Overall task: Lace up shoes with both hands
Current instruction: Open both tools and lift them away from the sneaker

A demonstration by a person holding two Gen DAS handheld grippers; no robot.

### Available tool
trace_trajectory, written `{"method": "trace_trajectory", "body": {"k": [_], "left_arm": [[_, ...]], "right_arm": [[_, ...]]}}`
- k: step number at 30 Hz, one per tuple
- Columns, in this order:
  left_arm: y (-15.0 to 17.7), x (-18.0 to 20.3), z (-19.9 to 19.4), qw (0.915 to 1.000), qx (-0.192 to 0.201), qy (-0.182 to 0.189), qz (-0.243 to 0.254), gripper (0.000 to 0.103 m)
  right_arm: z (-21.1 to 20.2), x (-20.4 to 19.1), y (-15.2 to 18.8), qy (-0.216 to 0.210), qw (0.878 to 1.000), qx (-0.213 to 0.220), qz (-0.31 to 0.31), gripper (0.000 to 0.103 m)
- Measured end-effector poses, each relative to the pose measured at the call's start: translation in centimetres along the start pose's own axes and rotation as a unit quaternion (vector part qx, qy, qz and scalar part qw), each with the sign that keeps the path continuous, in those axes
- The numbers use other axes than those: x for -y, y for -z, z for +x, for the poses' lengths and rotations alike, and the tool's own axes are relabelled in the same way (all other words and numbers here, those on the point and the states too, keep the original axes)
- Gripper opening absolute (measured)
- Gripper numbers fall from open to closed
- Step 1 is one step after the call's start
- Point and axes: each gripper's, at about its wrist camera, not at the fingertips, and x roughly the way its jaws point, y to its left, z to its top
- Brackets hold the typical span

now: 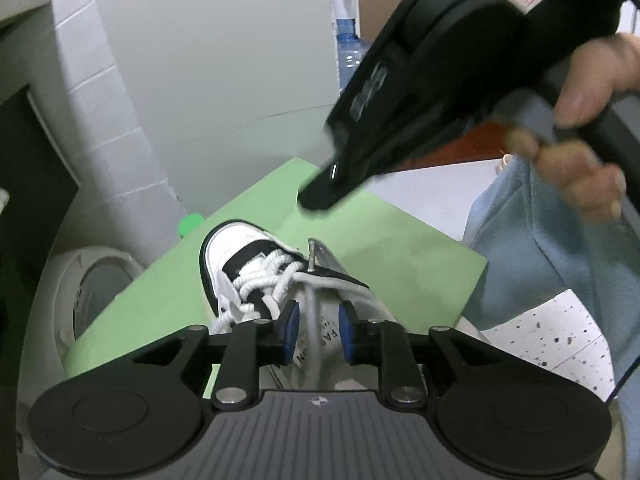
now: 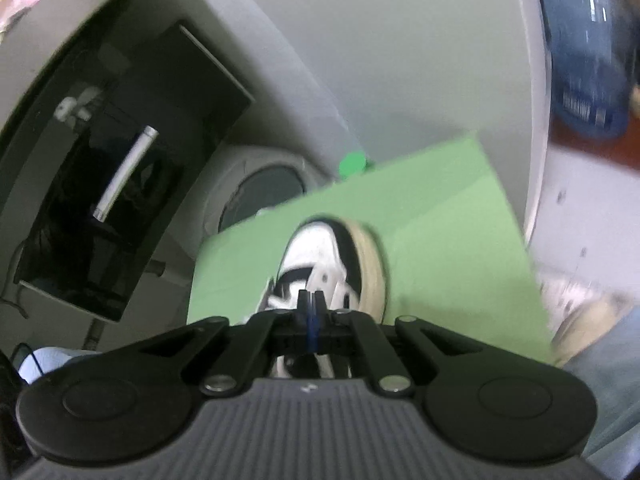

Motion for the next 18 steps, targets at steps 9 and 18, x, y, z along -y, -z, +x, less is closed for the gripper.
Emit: {"method": "trace_trajectory", "body": {"k": [9,18], "left_arm": [[0.8,0.4,-2.4,0.9993,-0.006,-0.015,-0.034,0.048],[1.3,0.1,-5.2,0.9949,-0.018,-0.052,-0.084,0.064]], "right_arm": [[-3.5,-0.3,0.7,0.030,0.999,0.013,-0.011,0.035],[-6.0,-2.1,3.7,0.067,0.997,0.038,-0.004,0.099]]}}
